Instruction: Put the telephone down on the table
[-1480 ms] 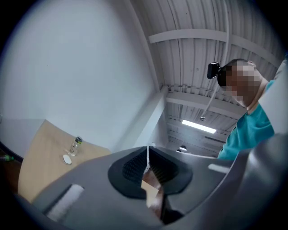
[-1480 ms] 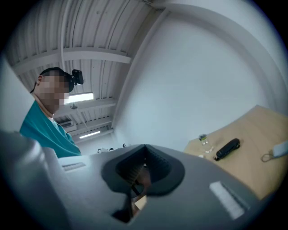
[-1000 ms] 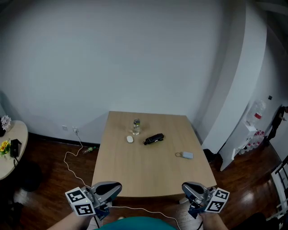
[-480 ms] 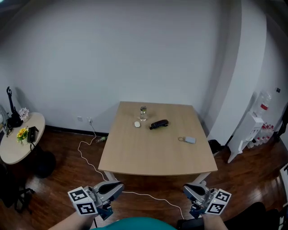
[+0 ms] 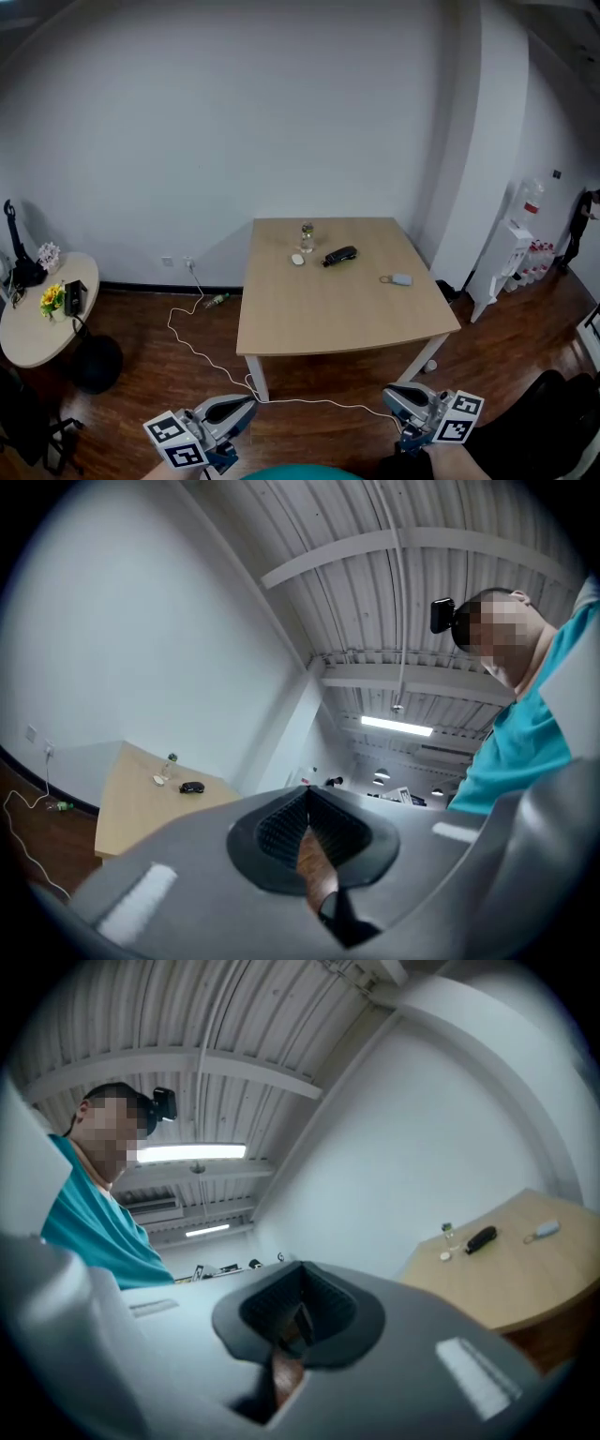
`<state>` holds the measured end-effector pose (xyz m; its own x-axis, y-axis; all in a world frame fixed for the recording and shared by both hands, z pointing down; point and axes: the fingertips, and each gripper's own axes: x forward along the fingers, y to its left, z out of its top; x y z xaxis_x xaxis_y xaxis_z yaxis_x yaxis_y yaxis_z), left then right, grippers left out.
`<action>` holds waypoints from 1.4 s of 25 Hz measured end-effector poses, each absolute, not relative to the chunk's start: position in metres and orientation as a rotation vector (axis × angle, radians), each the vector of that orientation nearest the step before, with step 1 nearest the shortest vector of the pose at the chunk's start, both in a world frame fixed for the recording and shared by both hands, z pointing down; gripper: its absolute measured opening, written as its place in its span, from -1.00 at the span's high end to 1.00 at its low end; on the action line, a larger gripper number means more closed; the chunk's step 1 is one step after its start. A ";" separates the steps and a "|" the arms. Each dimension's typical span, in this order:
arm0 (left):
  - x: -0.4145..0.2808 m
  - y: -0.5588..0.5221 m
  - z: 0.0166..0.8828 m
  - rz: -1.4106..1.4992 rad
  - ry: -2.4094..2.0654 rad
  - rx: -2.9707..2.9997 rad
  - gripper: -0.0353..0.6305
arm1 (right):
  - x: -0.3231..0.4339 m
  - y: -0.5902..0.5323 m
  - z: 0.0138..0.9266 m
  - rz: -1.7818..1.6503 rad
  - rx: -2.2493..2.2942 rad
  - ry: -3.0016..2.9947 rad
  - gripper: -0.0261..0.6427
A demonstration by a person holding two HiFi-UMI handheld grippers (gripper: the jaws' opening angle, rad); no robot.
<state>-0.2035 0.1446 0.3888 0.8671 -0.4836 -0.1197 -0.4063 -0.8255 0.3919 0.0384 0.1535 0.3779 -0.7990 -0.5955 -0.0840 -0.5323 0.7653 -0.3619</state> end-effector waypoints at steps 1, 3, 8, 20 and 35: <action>-0.216 0.151 0.392 -0.288 -0.653 2.690 0.88 | 0.026 0.161 0.380 -0.495 -0.900 2.753 0.92; -0.237 0.161 0.397 -0.262 -0.645 2.703 0.88 | 0.003 0.173 0.387 -0.523 -0.913 2.744 0.92; -0.252 0.185 0.397 -0.254 -0.656 2.720 0.88 | -0.023 0.201 0.382 -0.436 -0.965 2.809 0.92; -0.168 0.232 0.372 -0.285 -0.679 2.808 0.88 | 0.034 0.238 0.357 -0.263 -0.933 2.892 0.92; -0.162 0.245 0.368 -0.269 -0.654 2.812 0.88 | 0.032 0.257 0.355 -0.246 -0.920 2.896 0.92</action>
